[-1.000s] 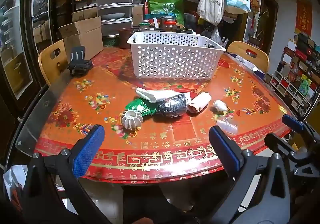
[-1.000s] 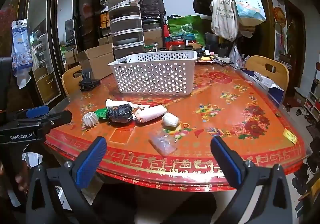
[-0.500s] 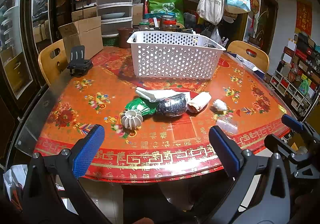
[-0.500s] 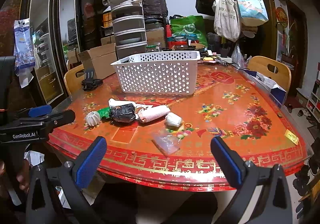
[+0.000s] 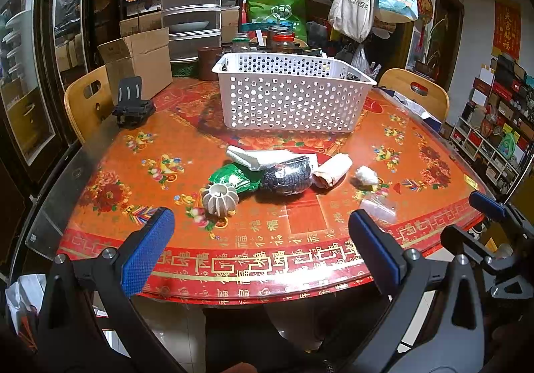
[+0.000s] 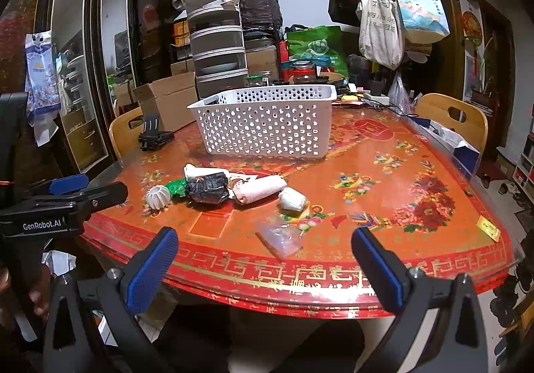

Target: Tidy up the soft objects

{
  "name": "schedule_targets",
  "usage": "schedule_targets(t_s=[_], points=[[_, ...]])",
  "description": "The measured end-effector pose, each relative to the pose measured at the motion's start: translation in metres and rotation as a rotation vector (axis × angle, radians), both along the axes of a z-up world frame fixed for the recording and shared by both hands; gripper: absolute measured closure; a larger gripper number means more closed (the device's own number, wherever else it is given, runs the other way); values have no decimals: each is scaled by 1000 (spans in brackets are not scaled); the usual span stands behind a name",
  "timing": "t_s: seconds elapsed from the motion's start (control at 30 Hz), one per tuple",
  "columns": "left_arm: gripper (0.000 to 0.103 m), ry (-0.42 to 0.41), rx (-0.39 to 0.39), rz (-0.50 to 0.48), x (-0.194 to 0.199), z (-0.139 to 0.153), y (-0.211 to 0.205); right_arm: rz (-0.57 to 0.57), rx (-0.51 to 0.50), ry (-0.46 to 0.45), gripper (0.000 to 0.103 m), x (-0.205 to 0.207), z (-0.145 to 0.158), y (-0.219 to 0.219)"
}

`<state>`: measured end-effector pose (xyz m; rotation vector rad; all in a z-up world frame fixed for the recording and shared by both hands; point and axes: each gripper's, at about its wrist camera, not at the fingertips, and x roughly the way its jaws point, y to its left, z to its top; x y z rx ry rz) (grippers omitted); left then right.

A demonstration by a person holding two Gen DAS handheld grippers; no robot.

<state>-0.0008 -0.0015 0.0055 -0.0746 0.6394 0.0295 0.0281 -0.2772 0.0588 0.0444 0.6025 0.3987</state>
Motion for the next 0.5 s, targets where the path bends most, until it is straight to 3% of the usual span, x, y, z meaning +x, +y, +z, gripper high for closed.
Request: schedule_targets(t_s=[0.5], points=[[0, -1, 1, 0, 0, 1, 0, 6, 1, -1, 0, -1, 0, 2]])
